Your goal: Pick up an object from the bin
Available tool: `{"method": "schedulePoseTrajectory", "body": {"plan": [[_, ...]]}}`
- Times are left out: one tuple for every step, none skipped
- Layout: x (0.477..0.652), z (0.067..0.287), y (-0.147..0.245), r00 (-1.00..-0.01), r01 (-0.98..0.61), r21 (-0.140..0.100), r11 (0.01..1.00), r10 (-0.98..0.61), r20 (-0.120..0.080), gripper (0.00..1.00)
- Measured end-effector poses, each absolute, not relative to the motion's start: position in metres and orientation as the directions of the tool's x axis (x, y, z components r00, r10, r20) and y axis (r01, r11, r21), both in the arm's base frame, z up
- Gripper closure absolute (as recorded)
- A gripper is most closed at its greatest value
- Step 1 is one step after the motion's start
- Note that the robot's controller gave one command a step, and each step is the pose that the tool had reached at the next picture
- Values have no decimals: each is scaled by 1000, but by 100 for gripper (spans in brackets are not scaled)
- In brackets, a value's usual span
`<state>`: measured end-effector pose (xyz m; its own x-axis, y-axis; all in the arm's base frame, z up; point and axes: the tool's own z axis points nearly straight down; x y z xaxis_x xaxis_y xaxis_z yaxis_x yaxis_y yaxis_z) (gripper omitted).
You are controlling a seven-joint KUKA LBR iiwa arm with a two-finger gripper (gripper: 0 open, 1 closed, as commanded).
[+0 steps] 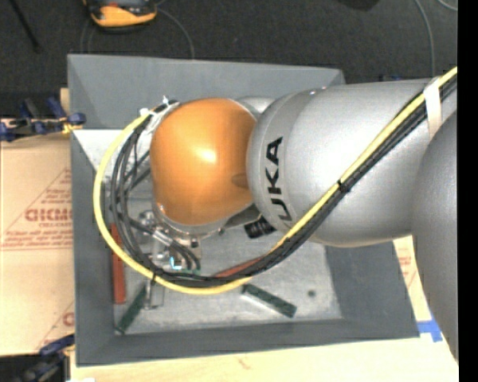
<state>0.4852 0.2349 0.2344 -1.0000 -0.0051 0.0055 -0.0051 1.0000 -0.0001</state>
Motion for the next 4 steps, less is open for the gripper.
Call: {"method": "schedulePoseTrajectory", "body": {"plan": [[487, 239, 233, -1000, 0, 2, 1000, 0, -2, 0], [485, 193, 214, -1000, 30, 5, 1000, 31, -8, 0], [511, 160, 165, -1000, -26, 1, 1000, -26, -1, 0], [515, 121, 137, -1000, -7, -1, 1000, -7, -11, 0]]}}
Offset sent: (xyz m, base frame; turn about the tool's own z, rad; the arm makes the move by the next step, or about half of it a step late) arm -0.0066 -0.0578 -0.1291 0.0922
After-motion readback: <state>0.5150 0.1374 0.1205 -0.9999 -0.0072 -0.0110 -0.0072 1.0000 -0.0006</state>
